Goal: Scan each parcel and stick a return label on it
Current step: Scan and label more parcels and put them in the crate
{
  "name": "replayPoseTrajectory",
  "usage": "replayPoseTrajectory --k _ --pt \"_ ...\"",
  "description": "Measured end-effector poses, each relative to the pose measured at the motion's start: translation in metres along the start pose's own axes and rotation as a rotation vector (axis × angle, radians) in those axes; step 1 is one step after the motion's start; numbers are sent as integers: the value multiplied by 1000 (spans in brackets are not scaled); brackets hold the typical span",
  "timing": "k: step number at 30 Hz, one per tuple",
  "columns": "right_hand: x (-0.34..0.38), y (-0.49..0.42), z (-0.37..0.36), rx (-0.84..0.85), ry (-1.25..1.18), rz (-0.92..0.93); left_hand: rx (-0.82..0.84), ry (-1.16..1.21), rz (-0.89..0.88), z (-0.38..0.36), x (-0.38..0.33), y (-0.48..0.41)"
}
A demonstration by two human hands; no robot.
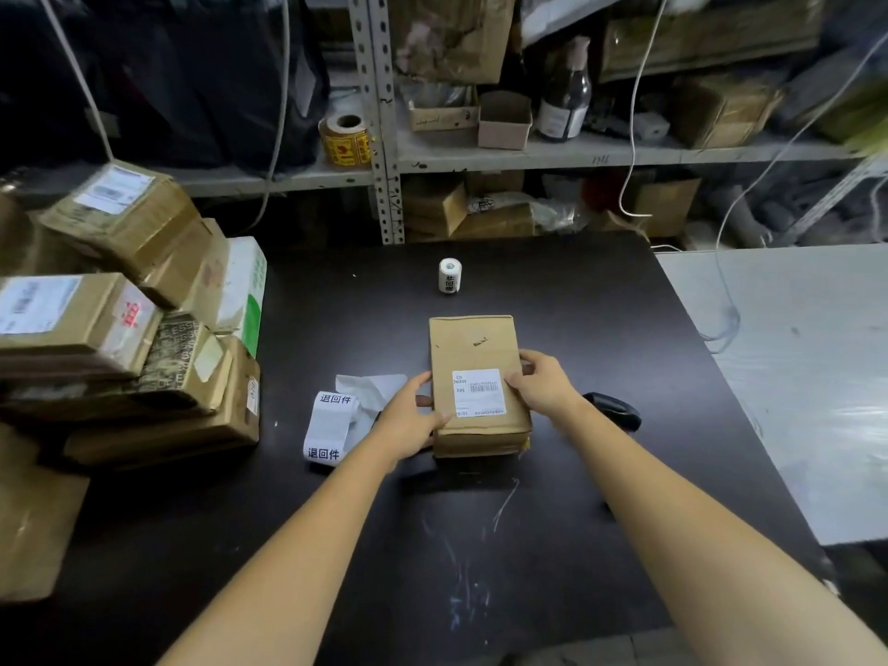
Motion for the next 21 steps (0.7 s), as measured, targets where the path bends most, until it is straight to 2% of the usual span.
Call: replayPoseTrajectory --k 4,11,15,18,21 --pt "2 9 10 -30 82 -12 -2 -44 -12 1 0 1" --pt "-22 42 74 -332 389 42 29 34 5 2 -1 1" --pt "-62 60 90 -411 561 -141 31 78 9 0 0 1" --pt "-94 66 83 -312 511 -344 28 101 17 0 2 0" --pt "-107 65 73 -294 442 -388 18 115 20 0 4 -2"
Point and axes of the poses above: each hand's wrist, its own y-axis away from the middle knuckle, its own z-axis out of the back of the hand, x = y × z, the point moved 3 cm from there along -y, towards the middle knuckle, and after that the axes turned 3 degrees about -y, right-handed, at the moved point
